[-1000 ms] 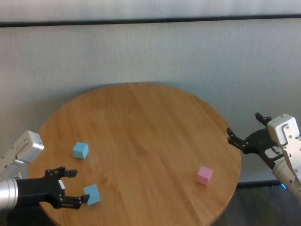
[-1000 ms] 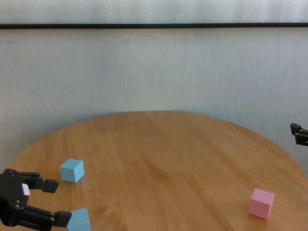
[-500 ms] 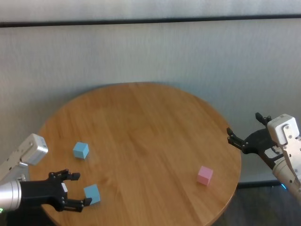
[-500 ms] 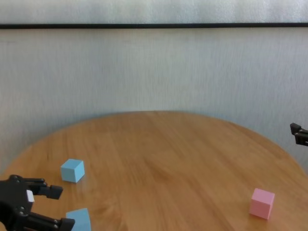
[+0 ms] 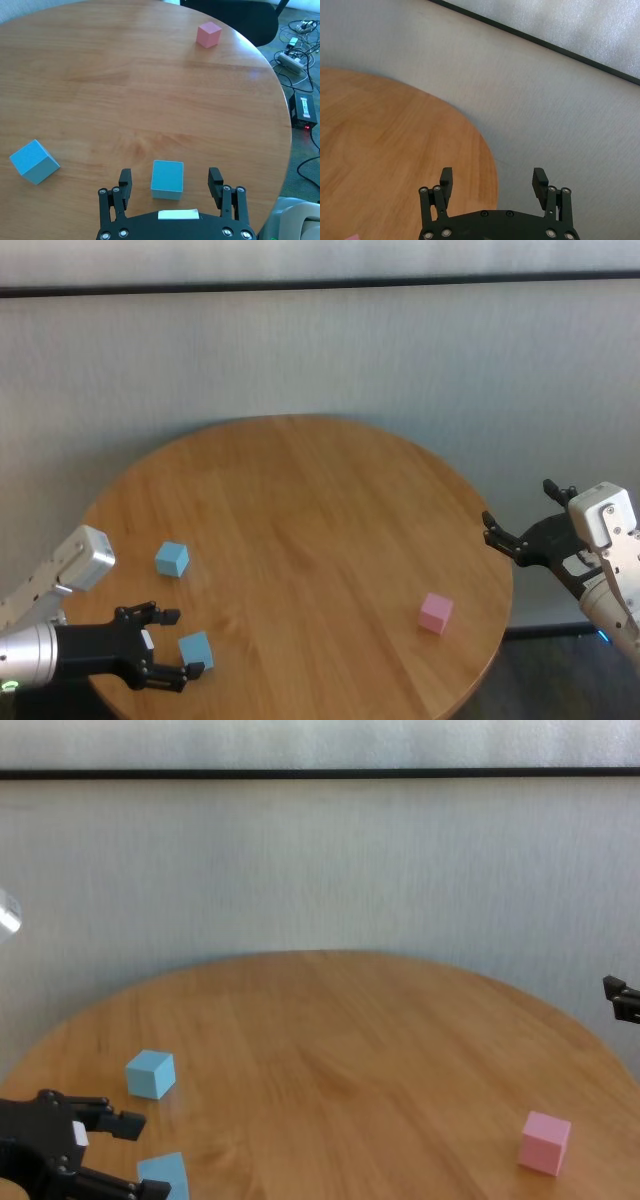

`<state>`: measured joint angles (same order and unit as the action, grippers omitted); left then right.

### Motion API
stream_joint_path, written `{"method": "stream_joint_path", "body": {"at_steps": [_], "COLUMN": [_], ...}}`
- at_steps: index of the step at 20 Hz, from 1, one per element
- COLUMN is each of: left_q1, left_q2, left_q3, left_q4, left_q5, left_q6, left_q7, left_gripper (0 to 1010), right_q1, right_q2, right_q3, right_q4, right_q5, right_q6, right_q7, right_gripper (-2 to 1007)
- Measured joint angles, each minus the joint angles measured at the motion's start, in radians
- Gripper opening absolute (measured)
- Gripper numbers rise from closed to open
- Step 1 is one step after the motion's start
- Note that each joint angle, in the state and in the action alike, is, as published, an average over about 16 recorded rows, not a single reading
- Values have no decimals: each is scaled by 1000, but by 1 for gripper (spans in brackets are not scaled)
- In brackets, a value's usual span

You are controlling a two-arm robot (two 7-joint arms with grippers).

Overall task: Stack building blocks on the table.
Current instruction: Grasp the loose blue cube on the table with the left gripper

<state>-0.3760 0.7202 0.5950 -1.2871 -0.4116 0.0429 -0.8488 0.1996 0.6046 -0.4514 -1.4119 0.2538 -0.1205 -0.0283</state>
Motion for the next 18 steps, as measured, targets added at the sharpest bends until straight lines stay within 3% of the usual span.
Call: {"method": "stream_joint_path", "body": {"at_steps": [18], "left_q1": [-43], "left_q2": [-34], "left_q3": [30], "left_q4": [57], "left_q5": [29], "left_q6": [1], "left_q7": [-8], "left_gripper": [1000], "right_q1": [0], "right_q2": [0], "right_q3": [0], "right_q4": [0], "right_q5": [0], "right_q6": [0], "right_q7": [0], "right_gripper": [1005]}}
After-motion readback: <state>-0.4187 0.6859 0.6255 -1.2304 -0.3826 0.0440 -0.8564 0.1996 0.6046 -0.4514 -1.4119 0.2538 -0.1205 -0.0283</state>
